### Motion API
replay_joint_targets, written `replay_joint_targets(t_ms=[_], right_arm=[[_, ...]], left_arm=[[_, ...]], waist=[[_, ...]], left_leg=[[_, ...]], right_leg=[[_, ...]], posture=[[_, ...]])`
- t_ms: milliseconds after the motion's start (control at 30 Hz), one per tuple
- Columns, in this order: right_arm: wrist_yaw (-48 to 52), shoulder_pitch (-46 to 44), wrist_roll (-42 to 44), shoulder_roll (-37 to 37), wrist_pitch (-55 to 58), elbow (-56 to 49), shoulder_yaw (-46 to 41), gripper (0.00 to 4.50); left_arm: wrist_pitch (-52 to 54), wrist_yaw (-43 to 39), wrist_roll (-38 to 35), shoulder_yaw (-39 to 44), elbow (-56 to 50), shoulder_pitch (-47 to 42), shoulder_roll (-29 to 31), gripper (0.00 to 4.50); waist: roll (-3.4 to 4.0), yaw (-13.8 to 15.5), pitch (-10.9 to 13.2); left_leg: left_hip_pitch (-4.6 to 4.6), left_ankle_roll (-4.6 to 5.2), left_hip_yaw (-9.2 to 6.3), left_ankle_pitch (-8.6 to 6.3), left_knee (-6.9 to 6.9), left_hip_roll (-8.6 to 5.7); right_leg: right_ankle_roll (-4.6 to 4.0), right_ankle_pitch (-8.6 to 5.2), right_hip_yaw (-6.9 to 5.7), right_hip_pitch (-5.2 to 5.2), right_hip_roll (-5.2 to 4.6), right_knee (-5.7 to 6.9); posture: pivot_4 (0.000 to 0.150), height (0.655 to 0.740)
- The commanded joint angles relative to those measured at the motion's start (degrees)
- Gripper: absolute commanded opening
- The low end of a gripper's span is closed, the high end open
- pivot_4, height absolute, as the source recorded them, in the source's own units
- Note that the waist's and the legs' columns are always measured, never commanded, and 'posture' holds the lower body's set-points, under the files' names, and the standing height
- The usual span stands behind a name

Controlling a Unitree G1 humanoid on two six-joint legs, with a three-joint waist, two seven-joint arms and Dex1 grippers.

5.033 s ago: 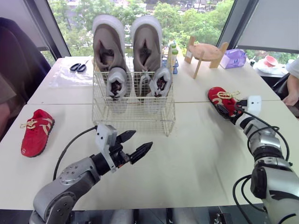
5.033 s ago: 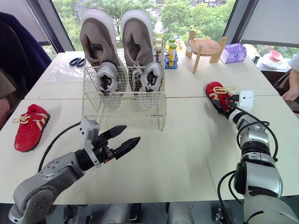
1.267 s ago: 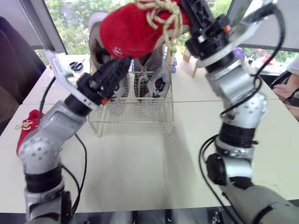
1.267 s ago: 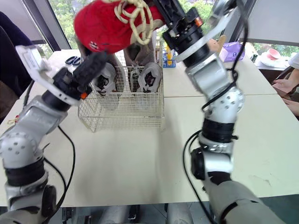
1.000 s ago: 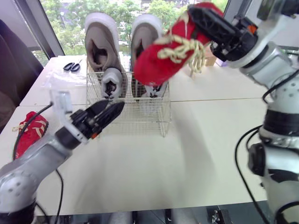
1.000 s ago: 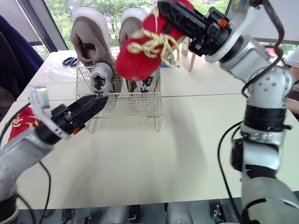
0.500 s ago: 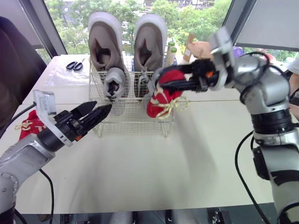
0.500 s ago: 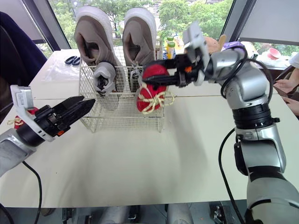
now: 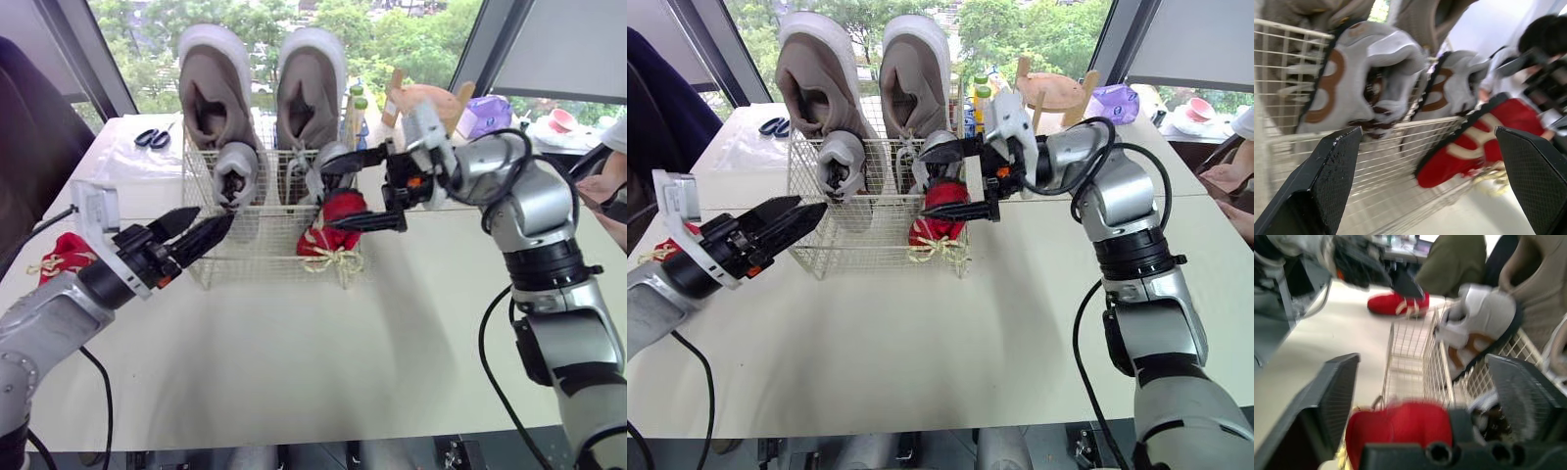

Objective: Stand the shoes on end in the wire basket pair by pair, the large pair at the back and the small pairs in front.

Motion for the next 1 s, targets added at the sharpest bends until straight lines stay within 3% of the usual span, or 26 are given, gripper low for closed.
replay_joint_targets(t_ms=[33, 200, 267, 333, 467, 600, 733, 933, 1000], right_arm=[[-0.5, -3.8, 5.9, -1.4, 5.0, -3.8, -5.8, 4.48], [-1.1, -7.1, 12.4, -2.8, 12.6, -5.1, -10.3, 4.48], [0.0, -7.4, 13.5, -4.3, 14.7, -6.3, -10.2, 4.48], [0.9, -7.3, 13.0, -5.6, 15.0, -7.6, -9.2, 4.48], [4.3, -6.1, 12.1, -8.2, 15.5, -10.9, -6.5, 4.48], [4.1, -4.7, 11.7, -8.4, 15.3, -12.0, -5.5, 4.48], [1.6, -2.9, 12.0, -7.7, 15.5, -13.7, -6.1, 4.48], [-3.1, -0.3, 12.8, -7.8, 16.7, -16.9, -7.6, 4.48], [-4.6, 0.3, 13.6, -7.8, 17.4, -17.9, -8.4, 4.5]], left_arm=[[0.3, -1.3, 2.7, 4.7, 1.3, 0.7, 3.3, 4.5], [2.2, -0.2, 6.5, 11.5, 6.5, 2.1, 8.1, 4.5], [4.3, 1.2, 11.7, 12.4, 10.0, 2.6, 11.7, 4.5], [7.3, 2.9, 17.2, 11.6, 13.0, 3.2, 15.4, 4.5], [23.8, 12.5, 19.7, 4.4, 26.2, -5.0, 23.4, 4.5], [31.5, 14.2, 22.4, -2.3, 34.7, -16.8, 21.2, 4.5], [32.8, 12.3, 29.8, -7.6, 43.7, -25.7, 18.4, 4.5], [25.3, -0.8, 44.3, -20.5, 62.1, -36.7, 15.6, 4.5], [21.4, -8.1, 49.5, -25.0, 72.0, -42.5, 13.8, 3.96]], waist=[[0.0, 0.0, 0.0], [0.01, 0.0, 0.0], [0.0, 0.0, 0.0], [0.01, 0.0, 0.0], [0.0, 0.1, 0.0], [-0.02, 0.2, 0.0], [-0.08, 0.1, 0.0], [-0.09, 0.1, 0.0], [-0.13, 0.2, 0.0]], left_leg=[[0.0, 0.0, 0.0, 0.0, -0.02, 0.0], [0.0, 0.0, 0.0, 0.0, -0.06, 0.01], [0.0, 0.0, 0.0, 0.0, -0.07, 0.01], [0.0, 0.0, 0.0, 0.0, -0.09, 0.0], [0.0, 0.0, 0.01, 0.0, -0.08, 0.0], [0.01, 0.0, 0.02, 0.0, -0.07, -0.04], [0.0, -0.08, 0.01, 0.05, -0.05, -0.06], [0.0, -0.14, 0.04, 0.08, -0.07, -0.05], [0.01, -0.18, 0.04, 0.11, -0.07, -0.05]], right_leg=[[0.0, 0.0, 0.0, -0.01, 0.0, 0.01], [-0.01, 0.0, 0.0, -0.04, -0.04, 0.0], [-0.01, -0.01, -0.01, -0.05, -0.05, 0.0], [-0.01, -0.01, -0.01, -0.05, -0.06, -0.01], [0.0, 0.0, -0.02, -0.07, -0.03, 0.03], [0.26, 0.11, -0.07, -0.12, 0.11, 0.21], [0.28, 0.13, -0.08, -0.15, 0.1, 0.3], [0.28, 0.13, -0.08, -0.18, 0.11, 0.33], [0.28, 0.13, -0.1, -0.17, 0.13, 0.34]], posture=[[0.15, 0.74], [0.15, 0.74], [0.15, 0.74], [0.15, 0.74], [0.15, 0.74], [0.15, 0.74], [0.15, 0.74], [0.15, 0.74], [0.15, 0.74]])
